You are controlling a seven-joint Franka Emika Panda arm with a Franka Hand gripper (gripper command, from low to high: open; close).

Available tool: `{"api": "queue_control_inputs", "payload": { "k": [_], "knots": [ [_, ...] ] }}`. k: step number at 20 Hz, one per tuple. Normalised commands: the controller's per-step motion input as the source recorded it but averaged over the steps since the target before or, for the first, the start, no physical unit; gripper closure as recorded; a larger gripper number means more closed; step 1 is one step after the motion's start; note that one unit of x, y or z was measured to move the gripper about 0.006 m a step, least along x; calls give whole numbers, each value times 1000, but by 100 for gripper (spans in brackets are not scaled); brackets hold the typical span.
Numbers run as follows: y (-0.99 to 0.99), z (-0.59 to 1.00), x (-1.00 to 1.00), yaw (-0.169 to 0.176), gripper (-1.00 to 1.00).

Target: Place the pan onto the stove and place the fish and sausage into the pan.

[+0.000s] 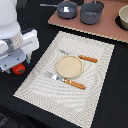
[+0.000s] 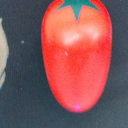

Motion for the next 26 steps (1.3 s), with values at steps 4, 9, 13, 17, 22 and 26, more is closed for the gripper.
{"api": "queue_control_inputs", "payload": {
  "k": [4, 9, 13, 17, 22, 26],
  "knots": [
    [-18, -290, -101, -8, -100],
    [0, -193, -333, 0, -100],
    [0, -214, -209, 0, 100],
    [0, -126, -64, 0, 100],
    [0, -50, 40, -10, 100],
    [0, -31, 21, -7, 100]
  ]
}}
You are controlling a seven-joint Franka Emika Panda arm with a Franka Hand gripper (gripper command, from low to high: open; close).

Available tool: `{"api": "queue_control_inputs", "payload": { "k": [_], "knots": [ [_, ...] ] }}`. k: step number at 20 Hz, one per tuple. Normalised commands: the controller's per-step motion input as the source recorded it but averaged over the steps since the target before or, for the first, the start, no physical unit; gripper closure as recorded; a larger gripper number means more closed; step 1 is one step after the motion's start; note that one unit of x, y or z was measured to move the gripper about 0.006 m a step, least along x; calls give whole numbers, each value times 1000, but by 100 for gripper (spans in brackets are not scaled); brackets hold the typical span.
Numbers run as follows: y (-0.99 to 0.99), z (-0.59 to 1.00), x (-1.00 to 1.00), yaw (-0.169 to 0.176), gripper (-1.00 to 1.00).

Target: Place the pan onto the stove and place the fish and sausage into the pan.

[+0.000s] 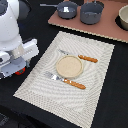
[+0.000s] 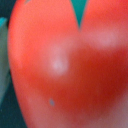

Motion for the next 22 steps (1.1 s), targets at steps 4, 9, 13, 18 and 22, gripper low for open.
{"api": "queue_control_inputs", "payload": {
  "k": [4, 9, 13, 18, 22],
  "knots": [
    [41, 162, 106, -8, 100],
    [678, 964, 415, 0, 100],
    [928, 1000, 576, 0, 100],
    [998, 940, 415, 0, 100],
    [1000, 376, 69, 0, 100]
  ]
}}
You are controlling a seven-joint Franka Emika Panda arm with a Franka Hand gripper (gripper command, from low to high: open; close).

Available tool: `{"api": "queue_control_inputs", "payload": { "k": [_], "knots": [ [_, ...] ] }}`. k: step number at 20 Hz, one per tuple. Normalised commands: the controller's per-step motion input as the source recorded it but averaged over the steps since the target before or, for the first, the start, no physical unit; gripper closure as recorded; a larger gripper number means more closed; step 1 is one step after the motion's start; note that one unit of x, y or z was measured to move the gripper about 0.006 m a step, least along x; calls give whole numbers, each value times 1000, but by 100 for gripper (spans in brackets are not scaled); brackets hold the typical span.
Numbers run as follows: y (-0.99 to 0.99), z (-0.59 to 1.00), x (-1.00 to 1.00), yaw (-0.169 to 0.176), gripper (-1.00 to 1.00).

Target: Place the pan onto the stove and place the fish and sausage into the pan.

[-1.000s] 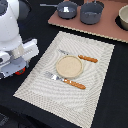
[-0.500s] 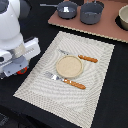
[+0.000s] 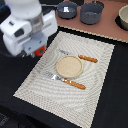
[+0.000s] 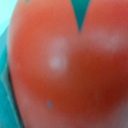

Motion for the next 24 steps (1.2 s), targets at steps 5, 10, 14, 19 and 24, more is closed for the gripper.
{"api": "queue_control_inputs", "payload": {
  "k": [5, 10, 14, 19, 24],
  "knots": [
    [973, 9, -59, 0, 100],
    [961, -2, -108, 0, 100],
    [949, 109, -159, 0, 100],
    [949, 250, -153, 0, 100],
    [948, 245, -158, 0, 100]
  ]
}}
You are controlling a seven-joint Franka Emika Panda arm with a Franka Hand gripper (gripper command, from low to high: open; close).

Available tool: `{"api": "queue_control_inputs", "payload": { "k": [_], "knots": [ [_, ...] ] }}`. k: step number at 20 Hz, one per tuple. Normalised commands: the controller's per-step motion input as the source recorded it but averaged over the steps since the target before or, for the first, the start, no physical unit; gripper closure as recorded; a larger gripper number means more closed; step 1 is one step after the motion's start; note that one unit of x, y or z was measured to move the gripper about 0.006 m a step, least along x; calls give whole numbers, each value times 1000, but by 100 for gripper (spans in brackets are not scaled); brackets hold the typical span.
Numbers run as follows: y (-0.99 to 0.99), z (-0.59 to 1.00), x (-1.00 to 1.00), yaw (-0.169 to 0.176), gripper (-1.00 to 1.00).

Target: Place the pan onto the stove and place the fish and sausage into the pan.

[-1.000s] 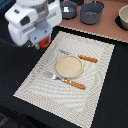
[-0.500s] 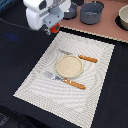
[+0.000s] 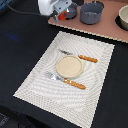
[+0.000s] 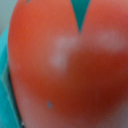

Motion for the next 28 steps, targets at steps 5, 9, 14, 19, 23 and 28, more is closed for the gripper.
{"api": "queue_control_inputs", "payload": {
  "k": [5, 9, 14, 19, 23, 28],
  "knots": [
    [929, 93, -213, 0, 100],
    [914, 4, -181, 0, 100],
    [674, -186, -181, 0, 100],
    [373, -227, -92, 2, -100],
    [71, -28, 51, 0, -100],
    [10, -3, 31, -1, -100]
  ]
}}
